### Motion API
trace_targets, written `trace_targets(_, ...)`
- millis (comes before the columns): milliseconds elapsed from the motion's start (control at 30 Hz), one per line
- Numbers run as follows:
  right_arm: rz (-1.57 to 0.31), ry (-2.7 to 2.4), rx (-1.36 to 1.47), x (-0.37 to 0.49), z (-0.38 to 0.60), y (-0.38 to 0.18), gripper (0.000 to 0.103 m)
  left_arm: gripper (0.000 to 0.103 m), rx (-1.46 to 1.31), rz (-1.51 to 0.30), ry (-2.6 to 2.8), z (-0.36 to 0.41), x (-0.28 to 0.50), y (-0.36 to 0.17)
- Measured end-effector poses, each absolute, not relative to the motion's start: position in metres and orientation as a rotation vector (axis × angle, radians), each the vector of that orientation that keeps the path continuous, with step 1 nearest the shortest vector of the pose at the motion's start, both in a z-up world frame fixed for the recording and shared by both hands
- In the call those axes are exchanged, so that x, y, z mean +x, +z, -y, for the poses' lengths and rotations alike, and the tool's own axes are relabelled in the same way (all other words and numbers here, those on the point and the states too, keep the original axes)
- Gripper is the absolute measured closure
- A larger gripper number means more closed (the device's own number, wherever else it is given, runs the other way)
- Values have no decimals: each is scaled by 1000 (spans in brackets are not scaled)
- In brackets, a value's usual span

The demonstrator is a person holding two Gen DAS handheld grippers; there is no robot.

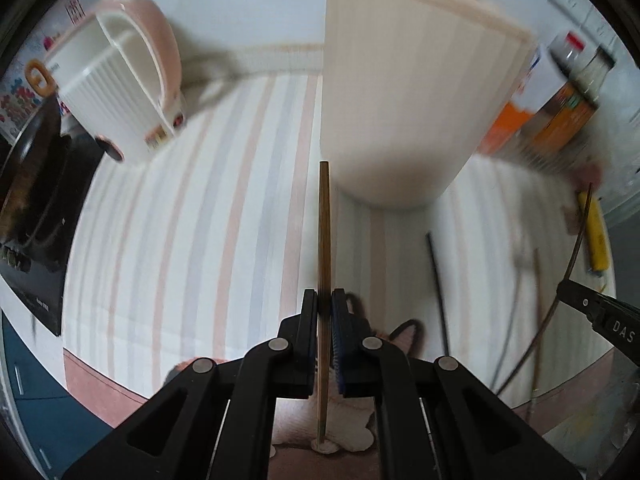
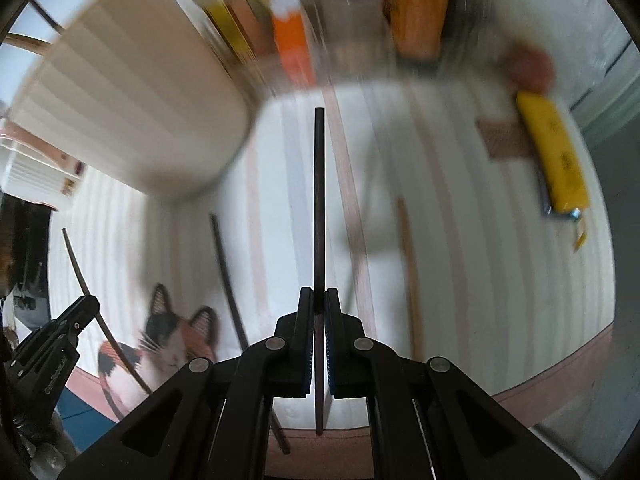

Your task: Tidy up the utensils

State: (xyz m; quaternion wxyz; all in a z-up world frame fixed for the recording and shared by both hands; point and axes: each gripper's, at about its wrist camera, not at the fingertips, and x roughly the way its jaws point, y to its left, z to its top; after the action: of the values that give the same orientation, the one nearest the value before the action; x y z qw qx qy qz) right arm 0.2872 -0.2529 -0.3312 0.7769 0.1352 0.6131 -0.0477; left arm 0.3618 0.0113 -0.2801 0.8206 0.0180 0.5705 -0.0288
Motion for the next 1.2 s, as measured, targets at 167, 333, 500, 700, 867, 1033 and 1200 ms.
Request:
trace_targets(167,-1221,-86,259,287,237,-295,98,99,24,-1135,-54,-10,360,-253)
trace_targets(333,-1140,-78,237,292,233,-265,99,99,56,-1045,-59,-11,363,-229)
trace_targets(500,-1078,-64,235,300,234,-232,103,99,28,-991,-83,-11,368,-201)
trace_targets(700,-1025,-29,245,311,232,-196,103,99,13,-911,-85,-12,374,-159)
trace_targets(867,-1128,6,499,334,265,-243,100,99,13,-923,-4,-19,390,-176)
trace_targets(1033,-1151,-9,680,344,291,-301,78,99,37,-954,122,-32,410,-203)
trace_targets(1200,-1085,7,684,369,289,-312,73,99,69,-961,244,-49,432,-221)
